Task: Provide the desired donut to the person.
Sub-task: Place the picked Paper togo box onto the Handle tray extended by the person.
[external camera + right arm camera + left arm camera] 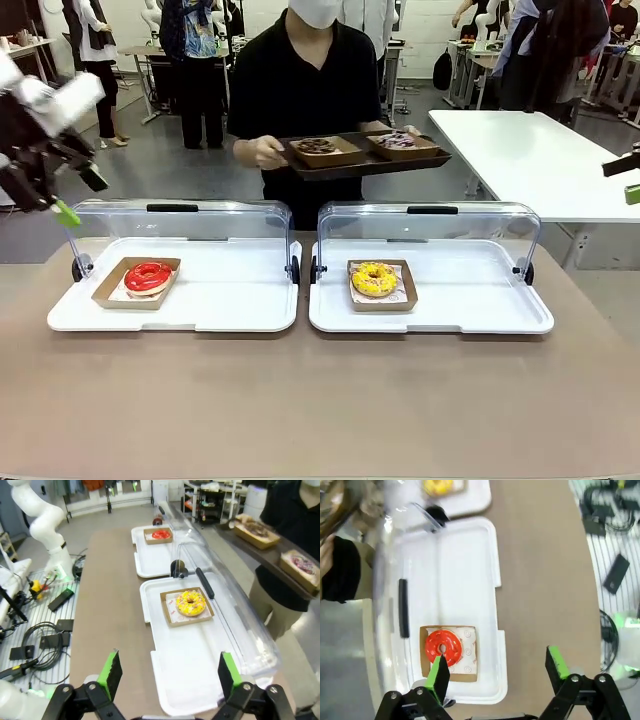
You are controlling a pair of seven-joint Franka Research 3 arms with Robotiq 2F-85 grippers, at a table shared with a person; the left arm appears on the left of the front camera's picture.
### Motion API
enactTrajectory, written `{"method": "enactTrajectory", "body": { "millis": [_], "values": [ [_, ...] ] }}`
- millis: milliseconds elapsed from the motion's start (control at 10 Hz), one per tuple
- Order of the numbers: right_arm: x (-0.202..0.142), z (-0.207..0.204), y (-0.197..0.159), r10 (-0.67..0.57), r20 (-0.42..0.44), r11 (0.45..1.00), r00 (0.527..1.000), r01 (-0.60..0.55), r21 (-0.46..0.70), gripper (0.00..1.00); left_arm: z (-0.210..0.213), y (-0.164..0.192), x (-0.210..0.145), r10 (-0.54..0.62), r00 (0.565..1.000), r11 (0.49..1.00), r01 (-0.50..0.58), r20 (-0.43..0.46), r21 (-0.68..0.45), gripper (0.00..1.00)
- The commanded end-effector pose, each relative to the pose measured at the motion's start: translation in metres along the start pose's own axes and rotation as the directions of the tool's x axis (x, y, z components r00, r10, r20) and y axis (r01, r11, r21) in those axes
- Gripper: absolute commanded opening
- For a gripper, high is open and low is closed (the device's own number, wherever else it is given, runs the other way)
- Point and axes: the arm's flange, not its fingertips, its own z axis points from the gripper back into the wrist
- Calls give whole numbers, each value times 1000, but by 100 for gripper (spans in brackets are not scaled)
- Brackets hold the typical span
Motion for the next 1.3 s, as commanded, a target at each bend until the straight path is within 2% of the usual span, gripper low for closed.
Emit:
{"method": "enactTrajectory", "body": {
  "millis": [0,100,200,400,500,700,800,900,1100,1200],
  "values": [
    [2,-1,0,0,18,1000,1000,0,1,100,20,-6,-60,44,948,999,-39,316,-22,100],
    [2,-1,0,0,18,1000,1000,0,1,100,28,-13,-86,65,896,998,-62,440,-21,100],
    [2,-1,0,0,18,1000,1000,0,1,100,49,2,-109,84,846,996,-66,527,-53,100],
    [2,-1,0,0,18,1000,1000,0,1,100,42,-8,-163,100,742,995,-70,663,-72,100],
    [2,-1,0,0,18,1000,1000,0,1,100,38,-5,-184,122,713,992,-85,690,-88,100],
    [2,-1,0,0,18,1000,1000,0,1,100,36,8,-211,160,710,987,-122,686,-104,100],
    [2,-1,0,0,18,1000,1000,0,1,100,33,6,-222,149,694,989,-118,705,-93,100],
    [2,-1,0,0,18,1000,1000,0,1,100,25,-8,-229,148,672,988,-131,726,-80,100],
    [2,-1,0,0,18,1000,1000,0,1,100,39,4,-229,144,653,989,-117,743,-89,100],
    [2,-1,0,0,18,1000,1000,0,1,100,22,-5,-233,186,685,982,-152,704,-112,100]
  ]
}}
